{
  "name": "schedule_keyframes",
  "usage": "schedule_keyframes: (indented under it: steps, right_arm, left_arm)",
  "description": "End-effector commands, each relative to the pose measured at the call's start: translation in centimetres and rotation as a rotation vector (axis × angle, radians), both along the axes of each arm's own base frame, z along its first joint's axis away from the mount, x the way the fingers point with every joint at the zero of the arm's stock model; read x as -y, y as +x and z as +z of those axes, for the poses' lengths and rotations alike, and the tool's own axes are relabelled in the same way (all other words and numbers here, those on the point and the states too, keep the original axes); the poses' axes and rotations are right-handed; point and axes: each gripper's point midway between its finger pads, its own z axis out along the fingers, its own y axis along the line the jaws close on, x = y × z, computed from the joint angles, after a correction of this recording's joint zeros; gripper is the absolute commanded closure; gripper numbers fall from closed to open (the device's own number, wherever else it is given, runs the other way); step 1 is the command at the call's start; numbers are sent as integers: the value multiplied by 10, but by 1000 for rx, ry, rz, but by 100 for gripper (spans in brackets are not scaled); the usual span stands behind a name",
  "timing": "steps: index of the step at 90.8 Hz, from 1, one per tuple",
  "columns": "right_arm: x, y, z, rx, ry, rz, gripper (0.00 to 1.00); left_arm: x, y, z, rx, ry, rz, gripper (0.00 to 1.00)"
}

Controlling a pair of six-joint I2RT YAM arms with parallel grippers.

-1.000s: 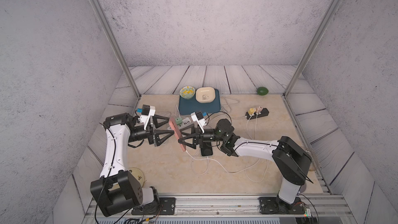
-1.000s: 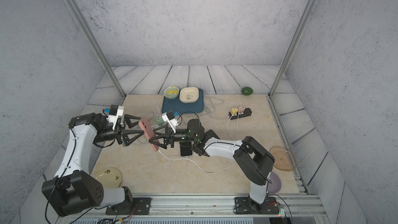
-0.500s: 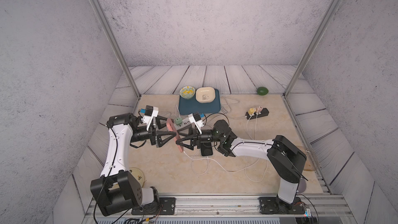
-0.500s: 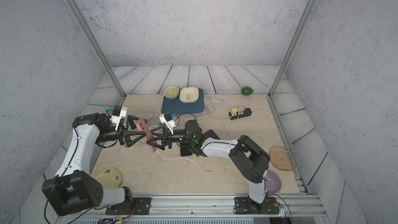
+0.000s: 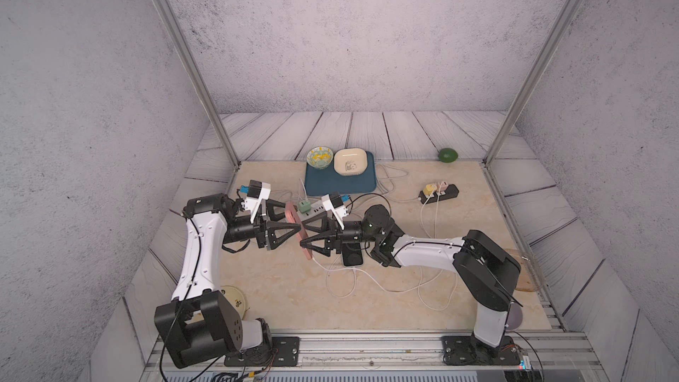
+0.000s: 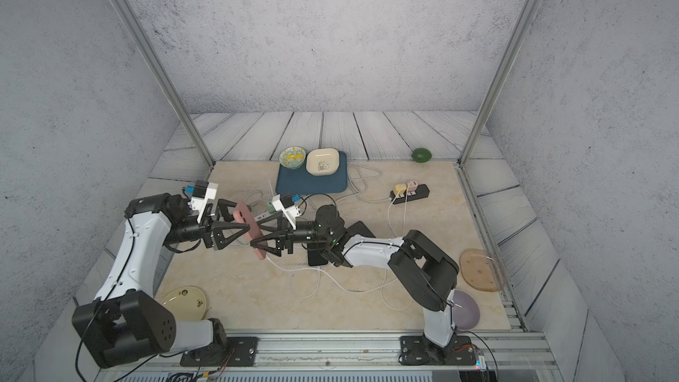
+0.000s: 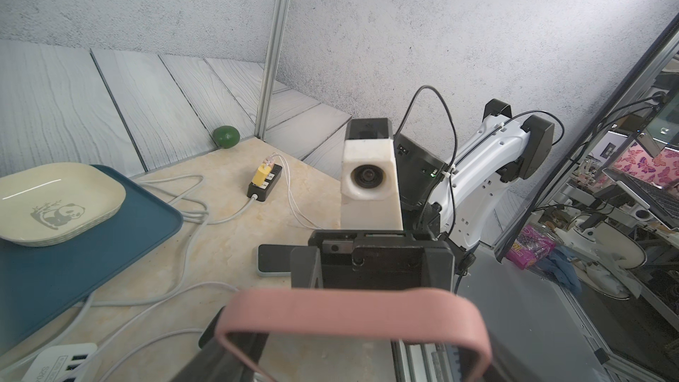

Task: Unplug the charging cable from the phone
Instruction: Pick up the phone at the center of the board.

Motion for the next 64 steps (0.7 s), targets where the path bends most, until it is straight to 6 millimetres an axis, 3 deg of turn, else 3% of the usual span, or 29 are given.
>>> schedule_keyframes:
  steps: [1, 22, 36, 64]
  right_arm:
    - [-1, 0, 19, 20, 48, 1, 45]
    - [2, -3, 4, 41, -25, 6, 21]
    - [10, -4, -12, 60, -95, 0, 11]
    - [27, -14, -42, 168, -270, 6, 10]
  left_arm:
    - [3, -7, 29, -98, -180, 37, 41]
    - [3, -7, 29, -98, -180, 37, 69]
    - [3, -8, 30, -89, -178, 37, 83]
    - [3, -7, 29, -96, -179, 37, 95]
